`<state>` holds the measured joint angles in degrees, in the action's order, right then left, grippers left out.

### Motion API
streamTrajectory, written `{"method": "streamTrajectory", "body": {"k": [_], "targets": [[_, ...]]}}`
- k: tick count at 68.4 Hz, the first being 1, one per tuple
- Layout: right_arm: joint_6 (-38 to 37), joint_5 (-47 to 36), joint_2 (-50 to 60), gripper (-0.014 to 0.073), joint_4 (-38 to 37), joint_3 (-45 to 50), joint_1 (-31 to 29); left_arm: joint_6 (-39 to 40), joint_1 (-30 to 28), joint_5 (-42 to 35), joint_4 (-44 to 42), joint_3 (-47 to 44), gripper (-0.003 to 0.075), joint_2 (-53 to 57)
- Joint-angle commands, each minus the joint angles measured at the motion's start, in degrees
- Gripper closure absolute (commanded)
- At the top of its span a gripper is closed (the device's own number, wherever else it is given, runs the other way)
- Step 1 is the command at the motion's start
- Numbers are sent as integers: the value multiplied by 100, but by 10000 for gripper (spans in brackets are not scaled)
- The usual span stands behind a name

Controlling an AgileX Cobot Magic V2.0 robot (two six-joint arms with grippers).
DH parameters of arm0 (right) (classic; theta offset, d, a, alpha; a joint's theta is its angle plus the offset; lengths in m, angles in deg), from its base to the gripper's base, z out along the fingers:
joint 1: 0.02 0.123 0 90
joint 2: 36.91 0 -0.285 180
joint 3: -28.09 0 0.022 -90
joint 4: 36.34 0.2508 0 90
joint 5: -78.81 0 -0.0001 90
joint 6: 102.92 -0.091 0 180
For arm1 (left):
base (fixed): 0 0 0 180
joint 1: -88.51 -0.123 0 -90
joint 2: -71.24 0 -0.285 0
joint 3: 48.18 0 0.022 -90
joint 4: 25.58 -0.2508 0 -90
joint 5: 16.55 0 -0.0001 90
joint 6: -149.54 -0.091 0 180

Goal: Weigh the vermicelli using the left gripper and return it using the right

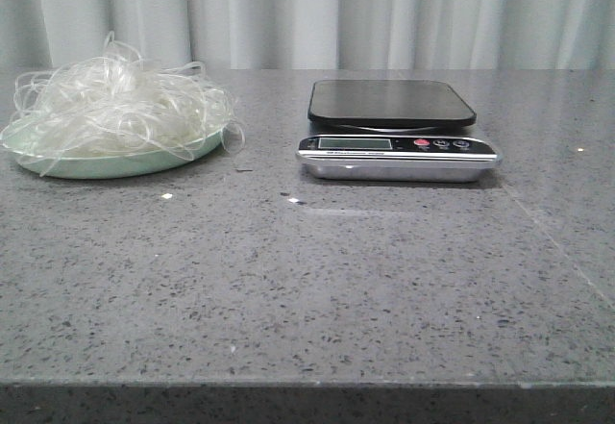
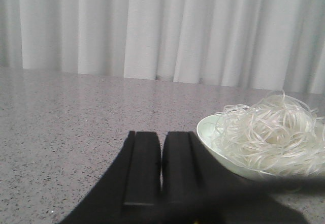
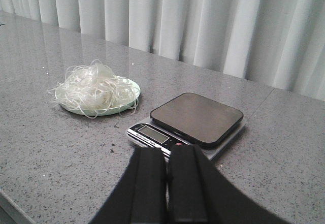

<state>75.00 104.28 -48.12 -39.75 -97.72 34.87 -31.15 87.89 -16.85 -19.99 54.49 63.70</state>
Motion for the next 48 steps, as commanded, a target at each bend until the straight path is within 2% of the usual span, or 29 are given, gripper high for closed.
{"method": "streamTrajectory", "body": {"k": [1, 8, 11, 18, 25, 31, 40, 48], "targets": [[52, -471, -68, 407, -81, -123, -29, 69, -5, -481, -9, -41, 586, 118], [52, -471, -68, 407, -81, -123, -270, 69, -5, -481, -9, -41, 586, 118], [52, -494, -68, 407, -81, -101, -581, 69, -5, -481, -9, -41, 586, 118], [52, -820, -68, 407, -81, 162, -1557, 69, -5, -481, -9, -41, 586, 118], [52, -1546, -68, 407, 115, 705, -2598, 69, -5, -481, -9, -41, 586, 118], [52, -2238, -68, 407, 341, 1205, -3152, 69, -5, -481, -9, -41, 586, 118], [52, -3057, -68, 407, 525, 1936, -3529, 69, -5, -481, -9, -41, 586, 118], [52, -3152, -30, 407, 525, 2192, -3529, 69, -5, -481, -9, -41, 586, 118]]}}
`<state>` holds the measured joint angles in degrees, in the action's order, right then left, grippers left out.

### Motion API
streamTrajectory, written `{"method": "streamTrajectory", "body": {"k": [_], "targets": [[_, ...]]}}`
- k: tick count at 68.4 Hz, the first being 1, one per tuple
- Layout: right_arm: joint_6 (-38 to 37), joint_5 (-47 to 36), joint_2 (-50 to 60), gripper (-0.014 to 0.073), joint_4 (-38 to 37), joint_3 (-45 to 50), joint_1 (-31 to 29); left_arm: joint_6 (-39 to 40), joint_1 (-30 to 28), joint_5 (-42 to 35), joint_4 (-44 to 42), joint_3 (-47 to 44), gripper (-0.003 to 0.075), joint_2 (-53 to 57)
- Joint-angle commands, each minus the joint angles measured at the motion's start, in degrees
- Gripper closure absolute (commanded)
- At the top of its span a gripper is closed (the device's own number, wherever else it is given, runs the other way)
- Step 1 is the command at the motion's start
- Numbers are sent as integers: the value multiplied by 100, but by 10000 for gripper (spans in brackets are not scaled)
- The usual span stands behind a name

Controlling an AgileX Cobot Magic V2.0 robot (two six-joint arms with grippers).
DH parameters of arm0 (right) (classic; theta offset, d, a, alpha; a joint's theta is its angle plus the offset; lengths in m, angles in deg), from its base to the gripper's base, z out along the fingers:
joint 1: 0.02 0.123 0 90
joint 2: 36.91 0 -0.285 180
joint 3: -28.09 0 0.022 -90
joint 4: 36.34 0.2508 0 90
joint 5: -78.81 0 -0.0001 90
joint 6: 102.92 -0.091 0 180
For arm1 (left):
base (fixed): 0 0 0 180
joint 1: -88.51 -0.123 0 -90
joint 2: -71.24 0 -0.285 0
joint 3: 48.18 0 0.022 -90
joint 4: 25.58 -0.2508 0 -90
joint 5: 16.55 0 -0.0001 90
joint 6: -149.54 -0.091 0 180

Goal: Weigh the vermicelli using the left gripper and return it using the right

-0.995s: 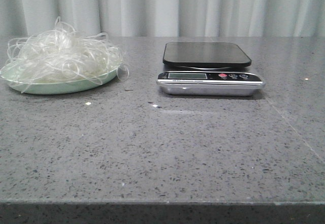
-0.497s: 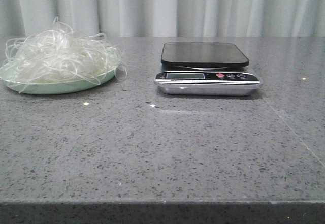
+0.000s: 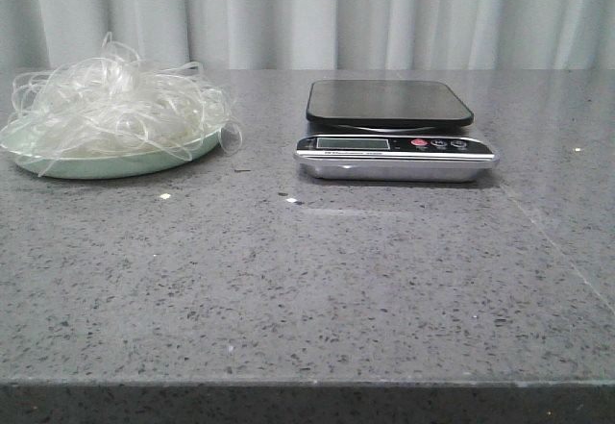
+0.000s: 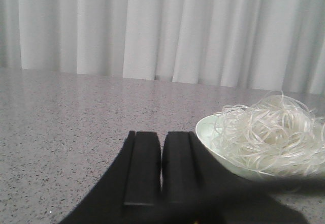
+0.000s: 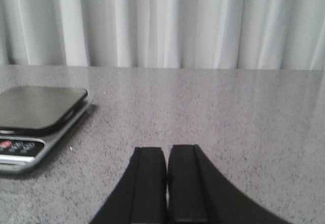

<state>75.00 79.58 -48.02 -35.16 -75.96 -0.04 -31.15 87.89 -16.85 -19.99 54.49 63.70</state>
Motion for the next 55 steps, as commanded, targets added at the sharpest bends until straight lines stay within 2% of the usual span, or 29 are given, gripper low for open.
{"method": "streamTrajectory", "body": {"k": [1, 12, 55], "targets": [[52, -682, -2, 407, 66, 41, -38, 69, -5, -481, -9, -41, 586, 118], [52, -661, 508, 407, 66, 242, -38, 69, -5, -481, -9, -41, 586, 118], [52, -686, 490, 407, 66, 236, -33, 69, -5, -474, -9, -41, 586, 118]]}}
